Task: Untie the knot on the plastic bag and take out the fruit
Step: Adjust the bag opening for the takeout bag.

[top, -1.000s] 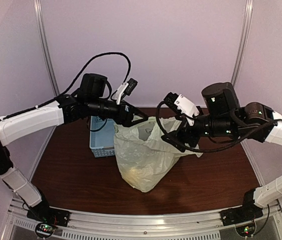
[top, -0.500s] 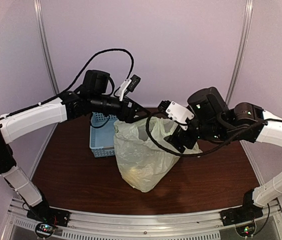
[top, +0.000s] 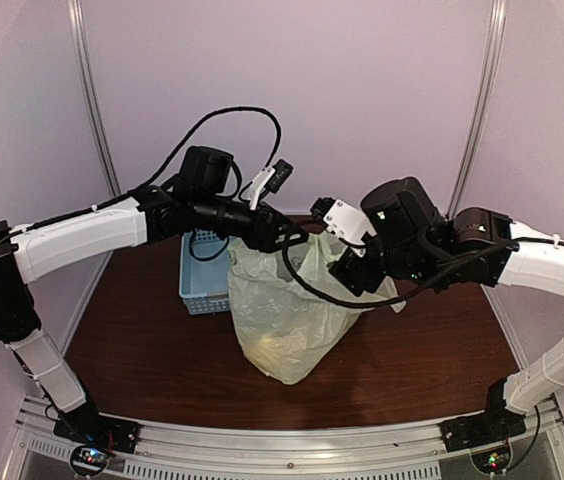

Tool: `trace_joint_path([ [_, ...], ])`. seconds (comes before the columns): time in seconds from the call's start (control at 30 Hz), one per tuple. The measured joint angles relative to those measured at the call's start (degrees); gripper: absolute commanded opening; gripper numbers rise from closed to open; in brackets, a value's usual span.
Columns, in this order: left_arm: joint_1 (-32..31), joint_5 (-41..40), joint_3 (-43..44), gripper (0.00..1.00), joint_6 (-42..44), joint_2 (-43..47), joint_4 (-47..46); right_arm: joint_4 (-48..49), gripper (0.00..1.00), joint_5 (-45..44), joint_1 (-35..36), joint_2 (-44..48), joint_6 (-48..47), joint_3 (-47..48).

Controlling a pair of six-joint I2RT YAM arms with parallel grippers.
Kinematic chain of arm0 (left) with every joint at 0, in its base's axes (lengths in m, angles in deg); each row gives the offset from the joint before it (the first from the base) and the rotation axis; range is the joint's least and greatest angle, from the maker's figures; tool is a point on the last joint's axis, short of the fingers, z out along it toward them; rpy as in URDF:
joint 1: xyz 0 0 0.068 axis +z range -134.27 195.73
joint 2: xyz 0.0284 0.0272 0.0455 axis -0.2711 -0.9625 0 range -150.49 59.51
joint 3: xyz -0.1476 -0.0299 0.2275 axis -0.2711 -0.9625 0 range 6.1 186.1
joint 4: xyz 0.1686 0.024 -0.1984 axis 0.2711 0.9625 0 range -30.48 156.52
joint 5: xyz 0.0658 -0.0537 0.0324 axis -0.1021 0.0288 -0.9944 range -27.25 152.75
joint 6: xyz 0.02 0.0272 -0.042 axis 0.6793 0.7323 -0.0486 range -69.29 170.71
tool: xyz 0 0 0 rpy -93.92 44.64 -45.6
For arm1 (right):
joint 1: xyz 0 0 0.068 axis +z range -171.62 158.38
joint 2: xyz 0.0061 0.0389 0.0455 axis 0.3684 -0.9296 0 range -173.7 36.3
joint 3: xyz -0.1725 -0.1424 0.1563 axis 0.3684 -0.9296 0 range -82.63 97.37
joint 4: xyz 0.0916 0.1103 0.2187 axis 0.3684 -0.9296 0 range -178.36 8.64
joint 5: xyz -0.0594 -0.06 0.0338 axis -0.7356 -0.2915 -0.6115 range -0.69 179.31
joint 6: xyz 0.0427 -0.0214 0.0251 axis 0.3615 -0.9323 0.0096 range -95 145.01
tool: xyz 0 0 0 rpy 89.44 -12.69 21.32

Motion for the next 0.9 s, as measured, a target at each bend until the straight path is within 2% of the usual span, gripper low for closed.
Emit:
trace_joint_path([
  [0.07,0.0,0.0,0.2,0.5,0.1,0.0,0.0,0.8,0.73,-0.6,-0.1,-0.1,0.4,0.0],
  [0.17,0.0,0.0,0.3,0.5,0.3,-0.1,0.0,2.6,0.58,-1.4,-0.5,-0.2,1.1,0.0],
  [0.33,0.0,-0.3,0.3,0.49,0.6,-0.5,0.4,4.7,0.39,-1.6,-1.6,-1.4,2.4,1.1],
  [0.4,-0.1,-0.6,0.3,0.44,0.7,-0.6,0.5,5.5,0.32,-1.5,-2.3,-2.0,2.8,1.7],
  [0.43,-0.2,-0.7,0.3,0.38,0.9,-0.7,0.5,5.9,0.29,-1.5,-2.6,-2.2,3.0,1.9],
  [0.5,-0.3,-0.9,0.3,0.26,1.1,-0.7,0.9,6.4,0.26,-1.4,-3.2,-2.5,3.6,2.1],
  [0.67,-0.6,-0.9,-0.4,0.06,2.0,-0.7,1.6,7.7,0.18,-1.3,-5.7,-2.9,5.2,2.5],
  [0.77,-0.6,-0.7,-2.4,0.01,2.4,-0.7,1.6,8.7,0.16,-1.2,-7.4,-3.0,6.6,2.6],
  [0.9,-0.6,-0.4,-6.4,0.0,2.6,-0.2,1.8,9.5,0.14,-1.1,-9.3,-3.4,8.0,2.6],
])
